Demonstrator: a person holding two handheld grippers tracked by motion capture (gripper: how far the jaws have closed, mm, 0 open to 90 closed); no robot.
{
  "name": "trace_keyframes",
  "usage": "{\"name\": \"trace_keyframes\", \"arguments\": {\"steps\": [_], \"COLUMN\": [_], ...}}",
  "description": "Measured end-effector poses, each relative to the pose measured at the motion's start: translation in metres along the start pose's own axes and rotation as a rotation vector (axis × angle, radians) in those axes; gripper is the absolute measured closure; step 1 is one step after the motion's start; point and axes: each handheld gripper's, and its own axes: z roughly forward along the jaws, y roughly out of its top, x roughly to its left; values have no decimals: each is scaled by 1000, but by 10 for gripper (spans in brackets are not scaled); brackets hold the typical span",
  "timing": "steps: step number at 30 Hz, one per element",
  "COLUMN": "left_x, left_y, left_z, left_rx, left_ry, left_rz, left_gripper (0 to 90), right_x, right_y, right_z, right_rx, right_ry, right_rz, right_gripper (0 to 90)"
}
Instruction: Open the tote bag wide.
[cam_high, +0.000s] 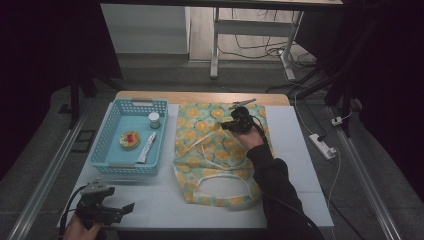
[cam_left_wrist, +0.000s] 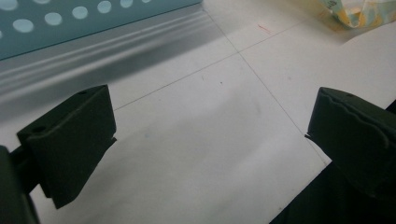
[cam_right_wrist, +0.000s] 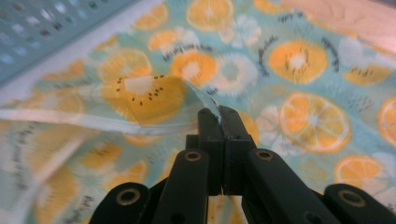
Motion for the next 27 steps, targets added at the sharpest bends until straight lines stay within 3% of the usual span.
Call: {"name": "trace_keyframes", "arguments": {"steps": [9, 11, 14, 15, 18, 20, 21, 27], "left_x": [0, 0, 0, 0, 0, 0, 0, 0], "left_y": [0, 0, 0, 0, 0, 0, 0, 0], "left_z": [0, 0, 0, 0, 0, 0, 0, 0], "left_rx": [0, 0, 0, 0, -1, -1, -1, 1], "left_ry": [-1, 0, -1, -1, -1, 0, 0, 2], "left_rz": [0, 0, -2, -2, -2, -2, -1, 0], "left_gripper": [15, 15, 15, 15, 15, 15, 15, 16], "right_x": [-5, -4, -2, -2, 4, 6, 11, 26], "right_y": [-20, -22, -17, -17, -13, -13, -14, -21], "right_z": [21, 20, 12, 12, -4, -8, -16, -30], "right_rx": [56, 48, 17, 17, -9, -8, -14, -3], "right_ry": [-13, -10, -9, -9, -1, 0, -4, 38], "right_rz": [12, 18, 24, 24, 22, 17, 3, -9], "right_gripper": [866, 784, 660, 660, 558, 541, 491, 350]}}
